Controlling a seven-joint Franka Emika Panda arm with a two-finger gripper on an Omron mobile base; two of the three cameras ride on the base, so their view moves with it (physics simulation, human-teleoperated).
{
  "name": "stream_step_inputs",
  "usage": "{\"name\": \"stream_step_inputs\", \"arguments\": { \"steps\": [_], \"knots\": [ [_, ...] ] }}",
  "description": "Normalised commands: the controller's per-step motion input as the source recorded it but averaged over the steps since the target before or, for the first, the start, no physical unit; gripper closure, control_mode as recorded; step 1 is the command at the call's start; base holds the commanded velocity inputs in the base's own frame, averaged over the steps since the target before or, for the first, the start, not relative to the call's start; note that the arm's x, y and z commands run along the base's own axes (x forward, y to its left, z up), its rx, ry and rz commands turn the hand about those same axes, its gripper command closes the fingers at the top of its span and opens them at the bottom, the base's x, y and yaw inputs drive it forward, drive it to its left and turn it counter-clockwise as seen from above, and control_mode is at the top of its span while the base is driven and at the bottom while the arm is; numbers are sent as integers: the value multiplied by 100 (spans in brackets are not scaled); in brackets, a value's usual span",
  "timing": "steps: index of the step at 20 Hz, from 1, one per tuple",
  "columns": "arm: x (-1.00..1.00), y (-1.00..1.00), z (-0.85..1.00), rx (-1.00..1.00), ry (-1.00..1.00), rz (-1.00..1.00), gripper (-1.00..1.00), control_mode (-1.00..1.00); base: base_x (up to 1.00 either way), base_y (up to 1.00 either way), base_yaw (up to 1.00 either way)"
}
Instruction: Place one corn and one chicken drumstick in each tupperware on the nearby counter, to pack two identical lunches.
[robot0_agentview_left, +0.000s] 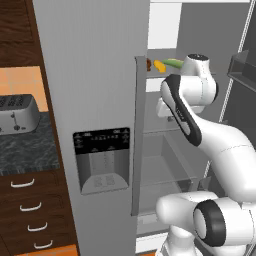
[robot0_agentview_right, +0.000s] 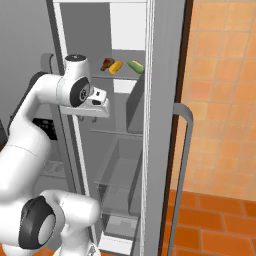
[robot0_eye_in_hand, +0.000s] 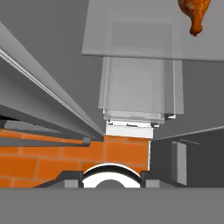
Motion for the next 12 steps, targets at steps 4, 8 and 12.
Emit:
{"name": "stream_step_inputs", "arguments": {
  "steps": [4, 8, 12],
  "knots": [
    [0, 0, 0, -1, -1, 0, -100, -100, 0, 0, 0],
    [-3, -33, 0, 0, -12, -8, -100, -100, 0, 0, 0],
    [0, -95, -11, -1, -15, -13, -100, -100, 0, 0, 0]
  ]
}}
